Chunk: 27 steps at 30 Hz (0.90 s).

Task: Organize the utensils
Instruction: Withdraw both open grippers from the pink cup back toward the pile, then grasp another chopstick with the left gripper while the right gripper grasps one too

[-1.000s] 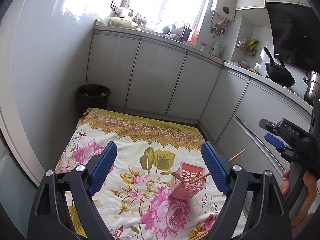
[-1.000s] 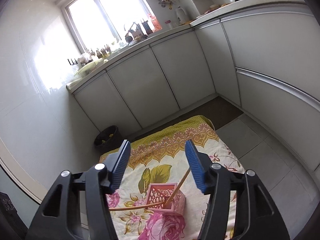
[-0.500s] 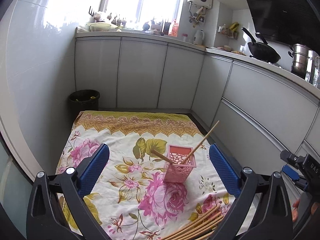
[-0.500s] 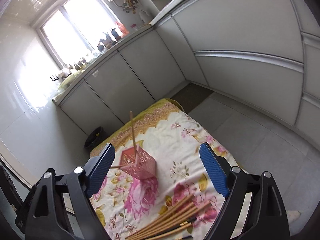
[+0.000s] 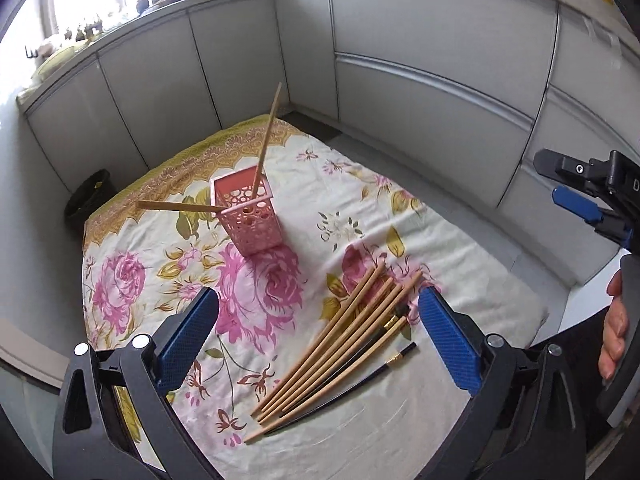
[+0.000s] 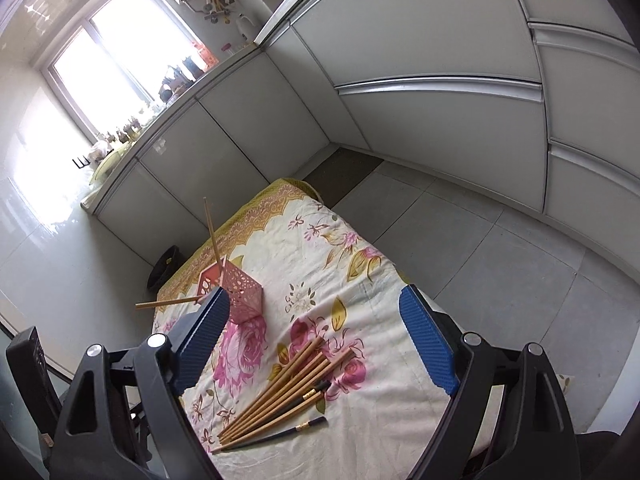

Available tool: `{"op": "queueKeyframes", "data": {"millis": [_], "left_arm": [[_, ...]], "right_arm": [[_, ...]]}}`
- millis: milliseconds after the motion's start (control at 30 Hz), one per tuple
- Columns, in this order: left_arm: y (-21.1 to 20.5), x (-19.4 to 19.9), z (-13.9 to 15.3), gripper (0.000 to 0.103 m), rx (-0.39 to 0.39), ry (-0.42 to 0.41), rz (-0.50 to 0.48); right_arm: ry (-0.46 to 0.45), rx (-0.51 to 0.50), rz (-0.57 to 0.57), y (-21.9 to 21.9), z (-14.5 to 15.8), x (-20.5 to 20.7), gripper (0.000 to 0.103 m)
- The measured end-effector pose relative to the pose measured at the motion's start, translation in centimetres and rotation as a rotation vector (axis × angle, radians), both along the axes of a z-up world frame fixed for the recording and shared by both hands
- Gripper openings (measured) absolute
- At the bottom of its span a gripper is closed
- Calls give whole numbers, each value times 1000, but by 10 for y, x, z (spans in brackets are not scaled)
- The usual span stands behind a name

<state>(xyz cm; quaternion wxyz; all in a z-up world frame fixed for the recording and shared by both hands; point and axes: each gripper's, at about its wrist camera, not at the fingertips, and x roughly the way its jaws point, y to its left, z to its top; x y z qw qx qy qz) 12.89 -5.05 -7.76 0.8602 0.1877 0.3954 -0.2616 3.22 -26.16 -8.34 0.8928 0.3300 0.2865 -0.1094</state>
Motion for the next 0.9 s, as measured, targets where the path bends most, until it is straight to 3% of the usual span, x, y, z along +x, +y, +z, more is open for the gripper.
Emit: {"op": "queueKeyframes", "data": {"millis": [133, 367, 433, 500, 567, 733, 900], "left_arm": [[-16, 18, -23, 96, 60, 78, -10], [-51, 69, -68, 95, 132, 283, -10], [-62, 84, -83, 87, 180, 342, -19], [-73, 92, -98, 59, 218, 387, -55], [-81, 97, -109, 42, 248, 420, -80], [-87, 103, -125, 37, 227, 490, -134], [-89, 106, -133, 36, 254, 500, -156]], "right_arm": [[59, 16, 60, -1, -21, 7, 86], [199, 162, 104, -17, -73, 20, 86], [227, 207, 114, -20, -85, 25, 86], [243, 281, 121, -24, -95, 30, 86], [255, 314, 121, -26, -101, 35, 86], [257, 298, 136, -23, -101, 46, 86], [276, 336, 147, -23, -108, 53, 86]]}}
